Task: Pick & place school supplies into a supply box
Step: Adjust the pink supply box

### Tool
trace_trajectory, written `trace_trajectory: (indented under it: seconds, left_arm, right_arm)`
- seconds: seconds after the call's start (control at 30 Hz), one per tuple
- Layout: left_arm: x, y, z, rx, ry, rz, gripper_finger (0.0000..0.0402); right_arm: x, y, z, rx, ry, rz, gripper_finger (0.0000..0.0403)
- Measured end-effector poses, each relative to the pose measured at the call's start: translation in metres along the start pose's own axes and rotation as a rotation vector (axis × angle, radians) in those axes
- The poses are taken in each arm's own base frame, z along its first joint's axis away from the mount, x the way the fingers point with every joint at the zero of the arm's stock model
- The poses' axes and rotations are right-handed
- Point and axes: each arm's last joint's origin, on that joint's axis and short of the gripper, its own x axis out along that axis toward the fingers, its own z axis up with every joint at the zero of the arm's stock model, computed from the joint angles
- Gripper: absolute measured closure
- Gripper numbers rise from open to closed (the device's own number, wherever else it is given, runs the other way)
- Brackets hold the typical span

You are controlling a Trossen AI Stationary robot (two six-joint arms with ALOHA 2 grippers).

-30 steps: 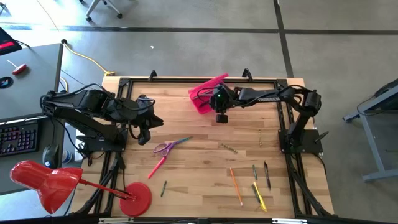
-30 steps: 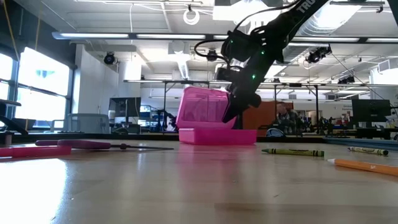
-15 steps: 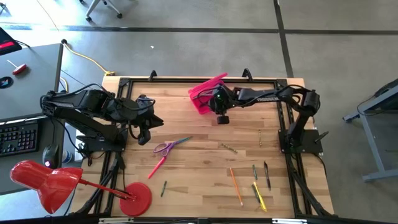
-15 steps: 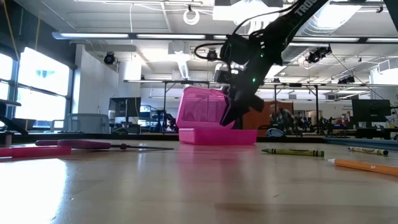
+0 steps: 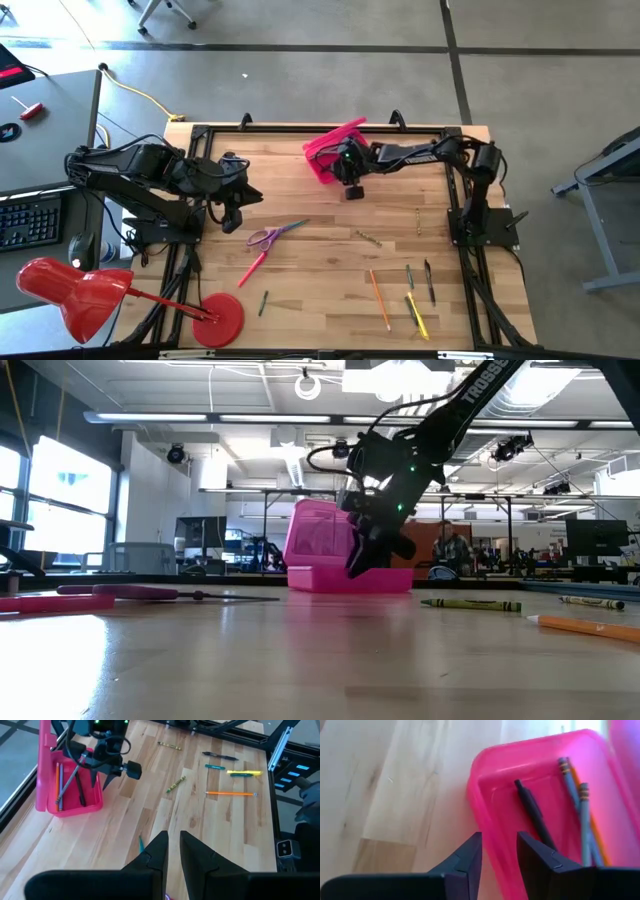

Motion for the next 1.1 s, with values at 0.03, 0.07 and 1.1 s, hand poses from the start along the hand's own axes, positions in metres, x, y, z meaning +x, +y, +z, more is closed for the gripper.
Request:
trace_trajectory:
  seconds: [0.03,0.07,1.1]
  left_arm:
    - [0.0,0.0,0.0,0.003,0.0,0.0,0.0321]
    - [0.0,0.0,0.0,0.006,0.0,0.001,0.0321]
    - [0.0,-0.001,0.002,-0.007,-0.023,-0.009,0.0321]
  right_arm:
    - [0.002,0.001,-0.001,0.0,0.006,0.001,0.0303]
    - [0.005,0.001,-0.002,0.0,0.011,0.003,0.0304]
    - [0.01,0.083,0.044,0.116,-0.047,0.097,0.0397]
